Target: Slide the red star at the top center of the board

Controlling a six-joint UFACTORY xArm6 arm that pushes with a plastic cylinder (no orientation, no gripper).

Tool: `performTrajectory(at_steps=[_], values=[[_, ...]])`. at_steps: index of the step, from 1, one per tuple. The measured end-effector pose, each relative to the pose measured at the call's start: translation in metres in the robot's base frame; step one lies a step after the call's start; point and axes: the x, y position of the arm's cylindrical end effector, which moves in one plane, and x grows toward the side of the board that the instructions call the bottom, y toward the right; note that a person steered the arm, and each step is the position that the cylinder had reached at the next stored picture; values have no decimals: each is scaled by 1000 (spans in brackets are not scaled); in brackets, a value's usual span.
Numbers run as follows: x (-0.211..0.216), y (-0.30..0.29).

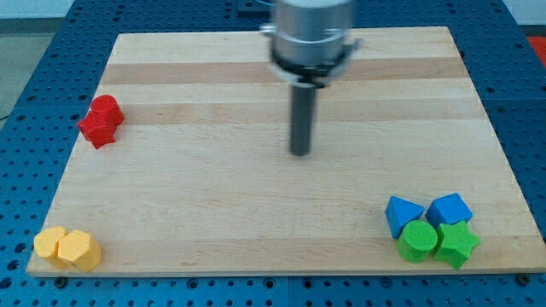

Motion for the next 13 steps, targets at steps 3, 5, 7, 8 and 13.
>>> performTrajectory(at_steps=[3,5,7,8,13], values=[[36,-279],[24,-290],[-38,-248],[-52,-185],[-69,-217]])
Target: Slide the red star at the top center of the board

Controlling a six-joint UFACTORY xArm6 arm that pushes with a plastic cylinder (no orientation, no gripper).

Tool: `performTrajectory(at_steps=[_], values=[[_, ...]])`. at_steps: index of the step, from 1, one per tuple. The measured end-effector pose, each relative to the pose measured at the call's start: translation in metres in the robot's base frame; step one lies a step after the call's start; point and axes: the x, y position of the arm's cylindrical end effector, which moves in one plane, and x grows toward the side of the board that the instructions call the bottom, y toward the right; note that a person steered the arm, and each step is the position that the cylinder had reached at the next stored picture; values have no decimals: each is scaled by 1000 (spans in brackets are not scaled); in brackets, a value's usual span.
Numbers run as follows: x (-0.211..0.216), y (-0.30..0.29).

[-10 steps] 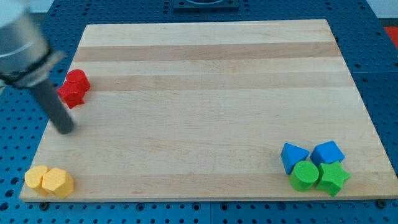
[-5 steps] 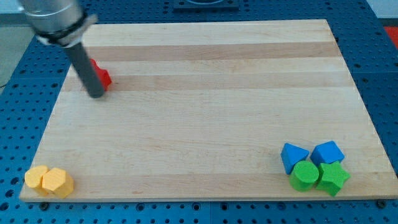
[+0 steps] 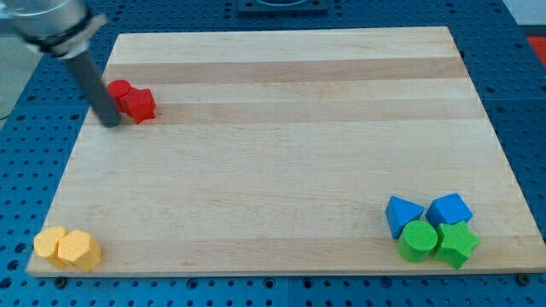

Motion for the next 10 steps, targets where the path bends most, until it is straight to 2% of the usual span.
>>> performTrajectory(at_steps=[1,2,3,4,5,6,7,8,9,10], values=[[-22,75],[-15,89],[14,40],[0,-2],[-40,4],[-74,62],[-91,131],[-86,109],[-53,60],[-18,58]])
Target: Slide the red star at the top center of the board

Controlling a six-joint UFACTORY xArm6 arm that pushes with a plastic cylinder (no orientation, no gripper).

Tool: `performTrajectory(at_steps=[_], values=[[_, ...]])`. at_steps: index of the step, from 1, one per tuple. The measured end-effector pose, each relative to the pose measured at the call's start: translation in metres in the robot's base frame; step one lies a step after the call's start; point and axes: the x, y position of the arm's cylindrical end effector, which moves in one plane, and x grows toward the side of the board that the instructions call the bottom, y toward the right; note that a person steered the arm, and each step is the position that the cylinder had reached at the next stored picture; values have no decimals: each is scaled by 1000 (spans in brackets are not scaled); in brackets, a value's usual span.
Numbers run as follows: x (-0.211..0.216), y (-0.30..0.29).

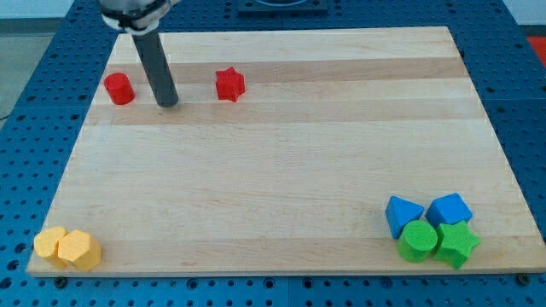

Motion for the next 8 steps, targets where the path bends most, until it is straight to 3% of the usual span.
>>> performTrajectory(at_steps=[1,2,3,5,6,8], values=[[-10,58],[-55,119],[-83,141],[-87,104],[-100,120],[-57,110]])
